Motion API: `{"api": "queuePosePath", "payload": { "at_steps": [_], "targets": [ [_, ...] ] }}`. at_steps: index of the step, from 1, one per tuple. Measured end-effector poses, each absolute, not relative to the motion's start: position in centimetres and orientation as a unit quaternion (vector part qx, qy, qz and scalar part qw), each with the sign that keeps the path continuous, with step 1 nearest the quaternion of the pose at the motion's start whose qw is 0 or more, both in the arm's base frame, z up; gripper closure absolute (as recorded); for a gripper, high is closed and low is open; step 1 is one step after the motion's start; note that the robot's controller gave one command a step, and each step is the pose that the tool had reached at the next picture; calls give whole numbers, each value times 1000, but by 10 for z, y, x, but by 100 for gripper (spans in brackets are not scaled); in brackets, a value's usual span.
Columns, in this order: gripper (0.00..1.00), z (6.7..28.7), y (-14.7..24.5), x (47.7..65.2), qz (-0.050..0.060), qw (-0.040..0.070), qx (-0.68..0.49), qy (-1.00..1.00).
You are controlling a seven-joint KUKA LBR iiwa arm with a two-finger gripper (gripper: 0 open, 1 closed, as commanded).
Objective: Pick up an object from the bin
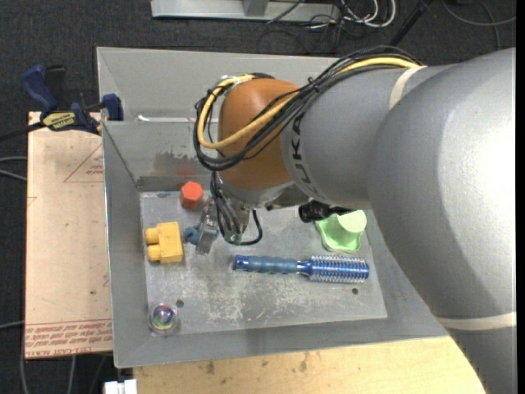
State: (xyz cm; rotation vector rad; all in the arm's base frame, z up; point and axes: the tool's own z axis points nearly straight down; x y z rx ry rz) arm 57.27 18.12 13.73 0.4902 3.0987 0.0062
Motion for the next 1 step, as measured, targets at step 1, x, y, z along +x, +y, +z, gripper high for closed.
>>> {"api": "queuePosePath", "payload": {
  "at_steps": [1],
  "targets": [
    [100, 253, 175, 590, 3, 5, 168, 986]
  ]
}}
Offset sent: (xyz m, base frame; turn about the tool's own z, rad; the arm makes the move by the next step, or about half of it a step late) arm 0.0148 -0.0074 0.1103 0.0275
